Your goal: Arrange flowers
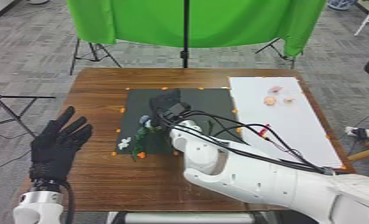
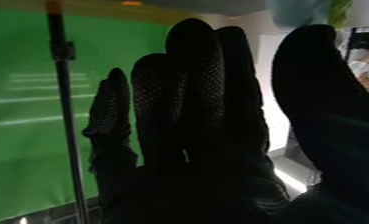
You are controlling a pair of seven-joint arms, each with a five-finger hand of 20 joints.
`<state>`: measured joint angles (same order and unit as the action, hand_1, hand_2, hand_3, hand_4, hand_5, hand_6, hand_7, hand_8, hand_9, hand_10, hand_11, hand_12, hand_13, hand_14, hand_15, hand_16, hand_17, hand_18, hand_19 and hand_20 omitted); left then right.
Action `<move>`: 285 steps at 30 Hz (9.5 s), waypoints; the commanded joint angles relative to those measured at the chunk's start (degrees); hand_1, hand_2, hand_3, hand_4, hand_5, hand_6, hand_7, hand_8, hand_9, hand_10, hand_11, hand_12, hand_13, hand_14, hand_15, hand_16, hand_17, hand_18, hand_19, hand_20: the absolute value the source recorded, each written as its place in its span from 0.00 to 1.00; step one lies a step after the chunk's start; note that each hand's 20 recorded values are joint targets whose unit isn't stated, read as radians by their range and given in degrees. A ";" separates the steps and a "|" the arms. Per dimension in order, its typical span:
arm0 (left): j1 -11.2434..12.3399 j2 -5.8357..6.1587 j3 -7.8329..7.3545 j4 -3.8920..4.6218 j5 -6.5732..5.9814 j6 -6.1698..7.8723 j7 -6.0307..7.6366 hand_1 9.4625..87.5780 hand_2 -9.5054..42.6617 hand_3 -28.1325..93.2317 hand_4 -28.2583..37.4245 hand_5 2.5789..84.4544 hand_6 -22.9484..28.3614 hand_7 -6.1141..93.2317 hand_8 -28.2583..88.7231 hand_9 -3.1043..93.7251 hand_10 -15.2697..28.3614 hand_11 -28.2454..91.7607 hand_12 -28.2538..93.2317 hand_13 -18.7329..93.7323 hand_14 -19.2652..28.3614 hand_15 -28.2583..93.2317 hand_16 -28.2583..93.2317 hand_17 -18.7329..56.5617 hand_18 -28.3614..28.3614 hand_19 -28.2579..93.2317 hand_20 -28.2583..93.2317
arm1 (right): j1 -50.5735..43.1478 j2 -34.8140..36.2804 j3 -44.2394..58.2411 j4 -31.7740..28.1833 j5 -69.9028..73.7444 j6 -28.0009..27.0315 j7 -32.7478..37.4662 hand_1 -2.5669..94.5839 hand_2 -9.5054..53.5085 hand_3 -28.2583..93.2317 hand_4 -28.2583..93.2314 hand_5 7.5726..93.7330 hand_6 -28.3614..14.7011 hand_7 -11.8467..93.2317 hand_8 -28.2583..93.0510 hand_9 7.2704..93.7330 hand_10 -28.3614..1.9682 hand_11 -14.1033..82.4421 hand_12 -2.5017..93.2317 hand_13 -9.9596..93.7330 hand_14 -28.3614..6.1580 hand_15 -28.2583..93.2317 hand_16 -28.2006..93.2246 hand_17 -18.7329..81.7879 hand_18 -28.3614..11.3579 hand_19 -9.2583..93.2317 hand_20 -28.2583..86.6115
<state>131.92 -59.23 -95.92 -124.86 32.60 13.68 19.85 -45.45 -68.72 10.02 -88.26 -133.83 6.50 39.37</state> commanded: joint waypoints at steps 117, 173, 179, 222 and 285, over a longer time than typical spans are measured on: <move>2.58 -2.56 0.09 -0.25 0.36 -0.16 -0.19 0.13 0.37 0.88 0.00 0.40 0.61 0.15 0.17 0.37 0.82 0.44 0.32 0.35 1.00 0.72 0.14 0.15 1.00 0.67 0.42 | -12.22 14.64 8.89 -11.68 -0.01 2.79 -6.12 0.48 0.00 0.82 0.00 0.80 0.74 0.25 0.21 0.87 0.65 0.50 0.29 0.73 0.60 0.85 0.41 0.40 0.16 0.90 0.68; 0.14 -0.86 2.72 0.88 -0.79 -0.22 1.88 0.13 0.37 0.88 0.00 0.40 0.61 0.15 0.17 0.37 0.83 0.44 0.32 0.35 1.00 0.72 0.14 0.15 1.00 0.67 0.42 | -6.92 33.16 21.06 4.42 22.92 -0.16 10.52 0.35 0.00 0.90 0.00 0.54 0.72 0.27 0.12 0.55 0.45 0.38 0.17 0.53 0.41 0.84 0.33 0.33 0.11 0.86 0.71; 0.42 -1.04 1.93 0.78 -0.52 -0.23 1.59 0.13 0.36 0.88 0.00 0.40 0.61 0.15 0.17 0.37 0.83 0.44 0.32 0.35 1.00 0.72 0.14 0.15 1.00 0.67 0.42 | -7.08 32.11 20.26 5.68 22.74 -0.93 11.05 0.35 0.00 0.90 0.00 0.50 0.75 0.28 0.11 0.53 0.46 0.37 0.18 0.51 0.42 0.83 0.33 0.31 0.09 0.84 0.72; 1.83 -3.79 0.00 -0.17 1.50 -1.18 -0.63 0.14 0.37 0.87 0.00 0.42 0.63 0.15 0.17 0.37 0.83 0.44 0.32 0.35 1.00 0.72 0.14 0.14 1.00 0.68 0.41 | -1.47 26.20 10.40 0.06 9.30 18.70 4.91 0.62 0.00 0.73 0.00 0.93 0.81 0.24 0.22 1.00 0.76 0.29 0.34 0.80 0.72 0.79 0.41 0.44 0.18 0.91 0.69; 1.57 -0.51 2.73 0.50 -1.43 0.78 2.61 0.11 0.39 0.87 0.00 0.42 0.64 0.14 0.17 0.38 0.83 0.43 0.32 0.35 1.00 0.71 0.14 0.14 1.00 0.68 0.41 | 3.80 28.19 14.49 -2.24 18.52 3.71 0.83 0.34 0.00 0.90 0.00 0.55 0.65 0.25 0.13 0.59 0.44 0.45 0.18 0.55 0.44 0.85 0.35 0.29 0.10 0.83 0.74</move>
<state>133.22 -60.23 -93.74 -124.97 32.11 13.54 21.57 -53.67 -43.67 26.48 -103.70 -119.45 9.45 37.80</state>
